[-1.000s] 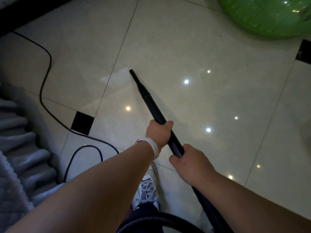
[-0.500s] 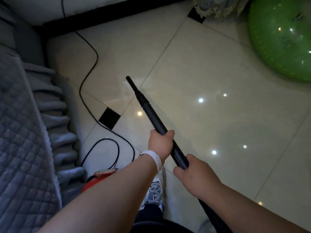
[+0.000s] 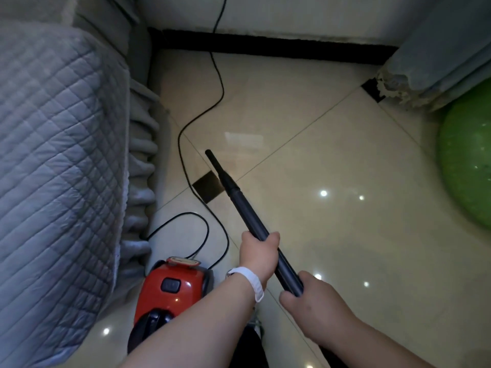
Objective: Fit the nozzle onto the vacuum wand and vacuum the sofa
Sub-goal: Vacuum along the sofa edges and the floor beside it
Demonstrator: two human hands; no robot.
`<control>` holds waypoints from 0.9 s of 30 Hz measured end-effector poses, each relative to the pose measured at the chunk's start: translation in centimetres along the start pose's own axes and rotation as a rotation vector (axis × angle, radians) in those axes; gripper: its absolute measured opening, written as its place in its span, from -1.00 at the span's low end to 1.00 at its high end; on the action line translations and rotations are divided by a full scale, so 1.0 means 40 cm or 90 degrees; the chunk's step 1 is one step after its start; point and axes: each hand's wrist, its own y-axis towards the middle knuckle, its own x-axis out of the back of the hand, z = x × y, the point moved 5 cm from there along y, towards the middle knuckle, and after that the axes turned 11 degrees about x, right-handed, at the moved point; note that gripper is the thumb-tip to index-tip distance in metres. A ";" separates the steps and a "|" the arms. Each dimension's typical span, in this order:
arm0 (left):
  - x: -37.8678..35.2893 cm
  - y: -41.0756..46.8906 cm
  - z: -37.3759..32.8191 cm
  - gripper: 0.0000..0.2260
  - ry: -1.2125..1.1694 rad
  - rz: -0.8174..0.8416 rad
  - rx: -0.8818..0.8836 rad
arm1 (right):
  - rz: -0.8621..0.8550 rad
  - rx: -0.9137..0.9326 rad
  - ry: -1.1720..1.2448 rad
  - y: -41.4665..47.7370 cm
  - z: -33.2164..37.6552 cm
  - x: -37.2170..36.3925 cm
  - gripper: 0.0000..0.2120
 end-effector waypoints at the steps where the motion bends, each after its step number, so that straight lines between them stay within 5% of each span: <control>1: 0.013 0.006 0.003 -0.76 -0.004 -0.002 0.013 | 0.009 -0.002 -0.003 0.003 0.014 -0.004 -0.80; 27: -0.119 0.155 0.089 -0.74 -0.179 -0.075 0.124 | 0.177 0.045 -0.177 0.203 -0.102 0.051 -0.83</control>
